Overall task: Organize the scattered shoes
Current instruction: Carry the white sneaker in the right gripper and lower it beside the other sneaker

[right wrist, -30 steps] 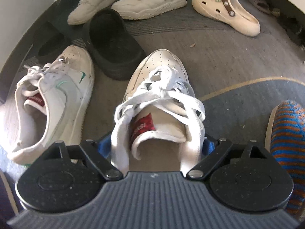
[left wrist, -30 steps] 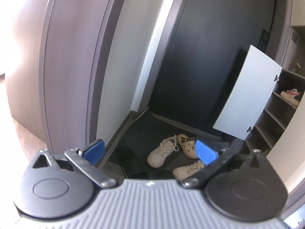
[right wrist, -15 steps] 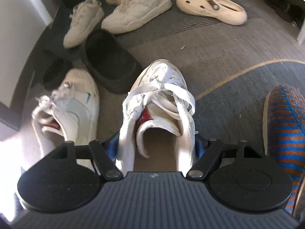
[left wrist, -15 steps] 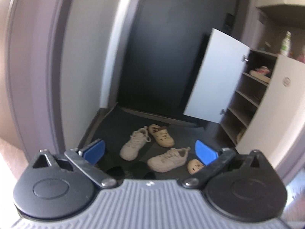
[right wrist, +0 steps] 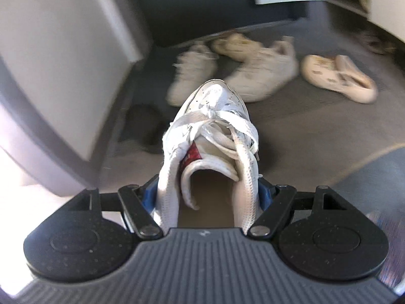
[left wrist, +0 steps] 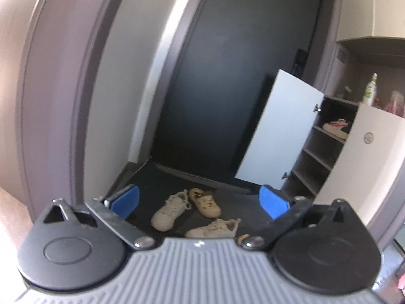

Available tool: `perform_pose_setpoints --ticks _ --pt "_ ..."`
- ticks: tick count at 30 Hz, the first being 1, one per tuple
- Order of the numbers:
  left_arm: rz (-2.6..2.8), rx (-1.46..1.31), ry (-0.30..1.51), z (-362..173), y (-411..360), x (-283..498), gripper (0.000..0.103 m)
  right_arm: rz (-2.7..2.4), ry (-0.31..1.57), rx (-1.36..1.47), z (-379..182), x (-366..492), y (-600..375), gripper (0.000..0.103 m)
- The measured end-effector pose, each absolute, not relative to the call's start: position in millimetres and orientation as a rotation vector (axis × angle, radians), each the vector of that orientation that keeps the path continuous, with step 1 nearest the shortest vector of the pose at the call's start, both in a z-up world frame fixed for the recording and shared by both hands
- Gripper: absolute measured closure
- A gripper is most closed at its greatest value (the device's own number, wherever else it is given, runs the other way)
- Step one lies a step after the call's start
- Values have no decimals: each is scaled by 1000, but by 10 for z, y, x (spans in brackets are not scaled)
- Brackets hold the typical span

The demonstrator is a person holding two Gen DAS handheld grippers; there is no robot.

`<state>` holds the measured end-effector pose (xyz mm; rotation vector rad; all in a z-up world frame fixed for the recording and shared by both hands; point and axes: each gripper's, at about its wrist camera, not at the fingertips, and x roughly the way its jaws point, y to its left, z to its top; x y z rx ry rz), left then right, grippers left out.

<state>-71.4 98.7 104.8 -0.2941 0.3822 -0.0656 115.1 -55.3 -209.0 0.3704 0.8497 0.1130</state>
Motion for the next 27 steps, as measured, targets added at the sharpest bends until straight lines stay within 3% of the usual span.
perform_pose_setpoints --ticks 15,22,27 --pt "190 -432 565 563 1577 -582 0 270 1005 256 -3340 2212 1778 27" --pt "147 -482 631 486 1595 -493 0 285 976 79 -3539 2108 2207 21" --pt "62 -490 599 612 1416 -548 0 355 1043 198 -3448 2224 1964 16"
